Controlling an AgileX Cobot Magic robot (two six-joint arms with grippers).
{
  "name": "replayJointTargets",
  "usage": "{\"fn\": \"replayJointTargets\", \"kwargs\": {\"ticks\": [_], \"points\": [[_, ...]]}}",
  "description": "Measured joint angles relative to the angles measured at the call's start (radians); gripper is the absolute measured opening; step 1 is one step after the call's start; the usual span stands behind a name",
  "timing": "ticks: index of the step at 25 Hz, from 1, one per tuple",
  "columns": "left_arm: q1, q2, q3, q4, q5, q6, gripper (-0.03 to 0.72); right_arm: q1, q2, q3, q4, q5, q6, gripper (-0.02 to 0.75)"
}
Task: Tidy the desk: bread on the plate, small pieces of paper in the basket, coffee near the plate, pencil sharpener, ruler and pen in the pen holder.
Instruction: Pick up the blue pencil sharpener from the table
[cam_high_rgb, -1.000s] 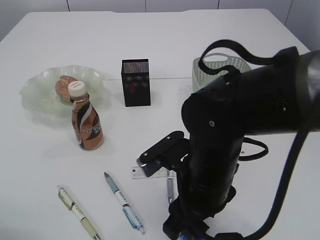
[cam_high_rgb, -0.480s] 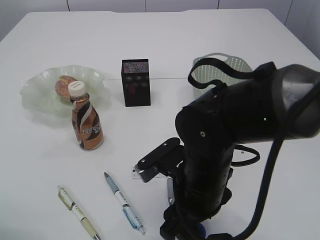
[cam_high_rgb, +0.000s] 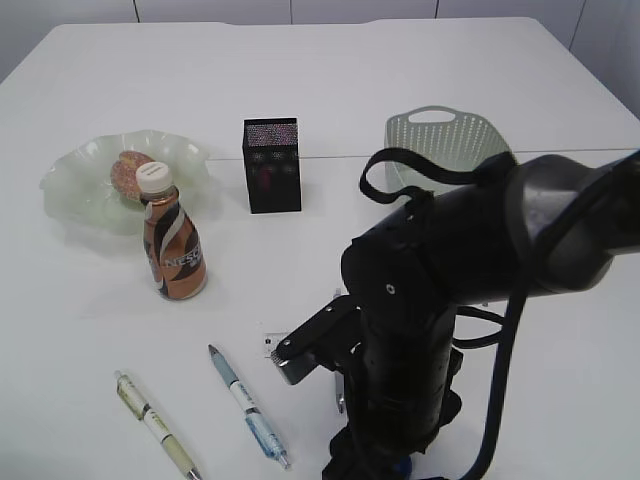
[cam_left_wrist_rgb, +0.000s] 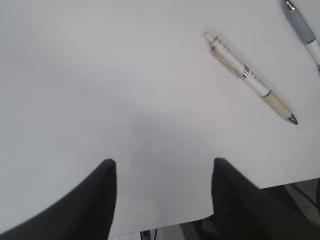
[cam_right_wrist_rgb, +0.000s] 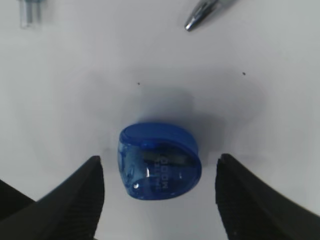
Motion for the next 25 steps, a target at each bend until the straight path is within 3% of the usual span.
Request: {"fn": "replayJointTargets", "kwargs": {"ticks": [16, 21, 25], "points": [[0.0, 0.0, 0.0, 0.0, -0.006, 0.0, 0.442, 0.0, 0.047, 0.0, 0.002, -0.027, 0.0, 0.508], [0.0, 0.0, 0.0, 0.0, -0.006, 0.002, 0.442, 0.0, 0.047, 0.0, 0.002, -0.029, 0.0, 0.379], [0.0, 0.0, 0.0, 0.0, -0.008, 0.002, 0.442, 0.0, 0.047, 0.0, 0.002, -0.029, 0.0, 0.37]]}}
